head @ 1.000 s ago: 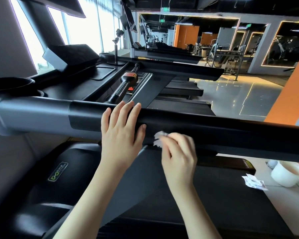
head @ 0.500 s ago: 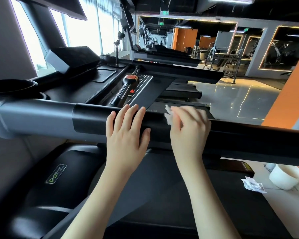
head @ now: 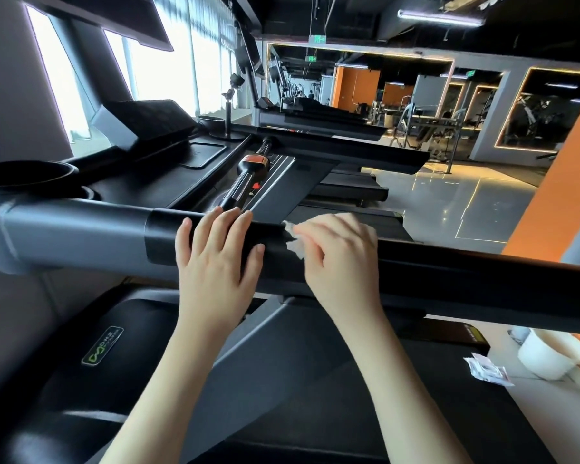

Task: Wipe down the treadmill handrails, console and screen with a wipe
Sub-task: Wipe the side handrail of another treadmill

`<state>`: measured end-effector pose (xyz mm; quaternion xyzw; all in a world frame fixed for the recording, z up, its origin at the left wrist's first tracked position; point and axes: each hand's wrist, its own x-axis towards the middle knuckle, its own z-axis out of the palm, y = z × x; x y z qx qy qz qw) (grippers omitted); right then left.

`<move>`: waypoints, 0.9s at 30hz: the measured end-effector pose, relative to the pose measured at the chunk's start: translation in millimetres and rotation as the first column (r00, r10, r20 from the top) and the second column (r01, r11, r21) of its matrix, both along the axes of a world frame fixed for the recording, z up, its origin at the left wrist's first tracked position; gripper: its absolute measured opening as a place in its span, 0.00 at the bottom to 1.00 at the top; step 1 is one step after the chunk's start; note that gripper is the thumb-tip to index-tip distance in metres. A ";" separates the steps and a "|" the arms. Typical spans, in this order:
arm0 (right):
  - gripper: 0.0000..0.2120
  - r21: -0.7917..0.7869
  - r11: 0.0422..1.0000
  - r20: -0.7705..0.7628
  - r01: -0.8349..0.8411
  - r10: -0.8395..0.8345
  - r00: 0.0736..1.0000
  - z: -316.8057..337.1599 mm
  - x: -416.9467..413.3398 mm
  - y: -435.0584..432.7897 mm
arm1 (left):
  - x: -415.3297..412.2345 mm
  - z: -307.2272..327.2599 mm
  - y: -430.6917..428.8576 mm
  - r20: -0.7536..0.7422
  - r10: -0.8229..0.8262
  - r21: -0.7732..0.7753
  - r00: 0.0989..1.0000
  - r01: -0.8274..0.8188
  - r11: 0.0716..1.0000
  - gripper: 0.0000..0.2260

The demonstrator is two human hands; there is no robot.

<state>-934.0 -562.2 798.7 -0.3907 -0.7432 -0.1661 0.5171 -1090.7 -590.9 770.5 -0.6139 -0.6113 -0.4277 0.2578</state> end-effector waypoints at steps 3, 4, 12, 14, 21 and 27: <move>0.10 0.000 0.997 -0.099 0.076 -0.075 0.992 0.7 11.8 3.7 | -1.5 0.3 0.2 -0.006 0.002 0.005 1.000 -0.002 1.000 0.20; 0.10 -0.013 0.995 -0.142 0.099 -0.100 0.985 1.6 12.3 6.1 | -1.3 0.2 0.5 -0.005 0.003 0.006 1.000 -0.003 1.000 0.20; 0.14 0.159 0.987 -0.066 -0.003 0.013 0.998 -38.9 7.2 -19.4 | 0.0 -2.0 2.0 0.017 -0.003 0.028 1.000 0.003 1.000 0.20; 0.13 0.170 0.983 -0.112 0.068 -0.050 0.992 -41.6 16.8 -15.1 | -0.2 -2.1 1.6 0.017 -0.004 0.023 1.000 0.004 1.000 0.19; 0.12 0.135 0.988 -0.150 0.069 -0.048 0.987 -70.7 -5.5 -26.3 | -1.1 -1.8 0.9 0.010 -0.015 0.011 1.000 0.014 1.000 0.20; 0.12 0.183 0.971 -0.295 0.156 -0.097 0.951 -69.7 11.6 -17.7 | -3.8 -1.4 0.7 -0.015 -0.025 0.015 1.000 0.025 1.000 0.20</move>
